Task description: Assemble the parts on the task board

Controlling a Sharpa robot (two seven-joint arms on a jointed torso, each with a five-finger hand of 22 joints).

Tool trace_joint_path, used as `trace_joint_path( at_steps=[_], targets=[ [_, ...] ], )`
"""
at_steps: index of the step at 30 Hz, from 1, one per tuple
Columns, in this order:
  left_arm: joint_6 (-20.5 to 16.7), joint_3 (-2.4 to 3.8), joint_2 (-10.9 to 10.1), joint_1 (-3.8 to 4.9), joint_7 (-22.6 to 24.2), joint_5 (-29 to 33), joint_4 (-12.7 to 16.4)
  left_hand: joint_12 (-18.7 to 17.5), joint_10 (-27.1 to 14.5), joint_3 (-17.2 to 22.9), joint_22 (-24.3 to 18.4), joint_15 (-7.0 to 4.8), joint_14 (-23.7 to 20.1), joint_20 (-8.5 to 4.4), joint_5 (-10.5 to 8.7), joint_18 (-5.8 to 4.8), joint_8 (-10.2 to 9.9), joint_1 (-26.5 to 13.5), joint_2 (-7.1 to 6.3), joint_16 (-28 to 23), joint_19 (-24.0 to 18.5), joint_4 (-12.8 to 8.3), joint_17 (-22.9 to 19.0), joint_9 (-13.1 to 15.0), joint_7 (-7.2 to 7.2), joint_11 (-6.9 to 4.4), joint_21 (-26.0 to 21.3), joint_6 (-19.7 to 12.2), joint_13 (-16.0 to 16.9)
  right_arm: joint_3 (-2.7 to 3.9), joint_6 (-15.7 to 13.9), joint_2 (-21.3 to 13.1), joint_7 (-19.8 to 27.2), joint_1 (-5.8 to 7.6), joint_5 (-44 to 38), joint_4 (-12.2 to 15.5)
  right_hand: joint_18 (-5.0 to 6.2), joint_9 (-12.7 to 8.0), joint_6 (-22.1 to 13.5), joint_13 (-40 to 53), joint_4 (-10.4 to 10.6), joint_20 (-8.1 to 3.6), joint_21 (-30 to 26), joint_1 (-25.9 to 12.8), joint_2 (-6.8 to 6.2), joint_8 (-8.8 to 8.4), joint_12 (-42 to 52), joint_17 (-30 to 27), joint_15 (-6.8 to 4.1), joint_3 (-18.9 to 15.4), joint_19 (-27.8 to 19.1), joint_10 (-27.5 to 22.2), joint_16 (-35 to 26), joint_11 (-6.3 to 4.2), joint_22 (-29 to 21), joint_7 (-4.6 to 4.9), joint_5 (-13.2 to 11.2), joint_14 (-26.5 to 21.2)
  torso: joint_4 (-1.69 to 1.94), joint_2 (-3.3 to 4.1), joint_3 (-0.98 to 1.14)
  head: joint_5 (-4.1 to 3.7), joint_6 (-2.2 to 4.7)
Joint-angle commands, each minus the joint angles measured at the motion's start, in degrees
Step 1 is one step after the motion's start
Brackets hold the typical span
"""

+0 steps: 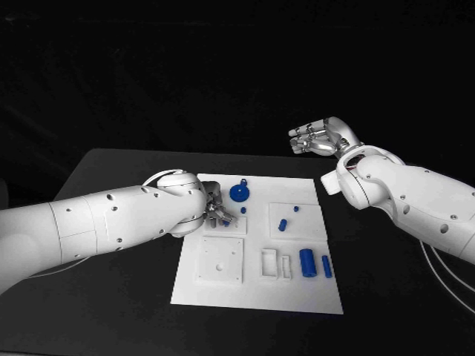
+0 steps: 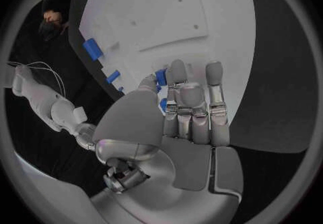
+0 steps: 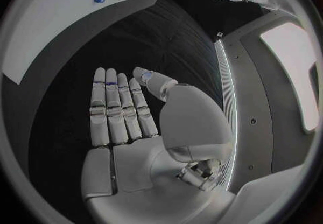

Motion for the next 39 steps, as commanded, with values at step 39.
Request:
trace_joint_path(
  at_steps=[39],
  targets=[
    [1.0,0.04,-0.8,0.00,0.6,1.7,0.4,-0.9,2.8,4.5,1.1,0.37,-0.2,0.25,-13.58,-0.42,-0.8,-4.3,-5.21,-0.5,0.4,2.2,-0.7,-6.3,1.20,0.30,-1.0,-0.7,0.3,0.01,0.3,-0.3,0.7,-0.49,-0.1,0.1,0.54,0.1,-0.4,-0.1,0.1,0.32,0.2,-0.2,-0.61,0.03,-0.4,-0.1,0.18,-0.5,-0.9,-0.8,-0.2,0.11,-0.1,0.25,0.4,-0.6,-0.01,-0.02,-0.02,-0.15,-0.01]
  ],
)
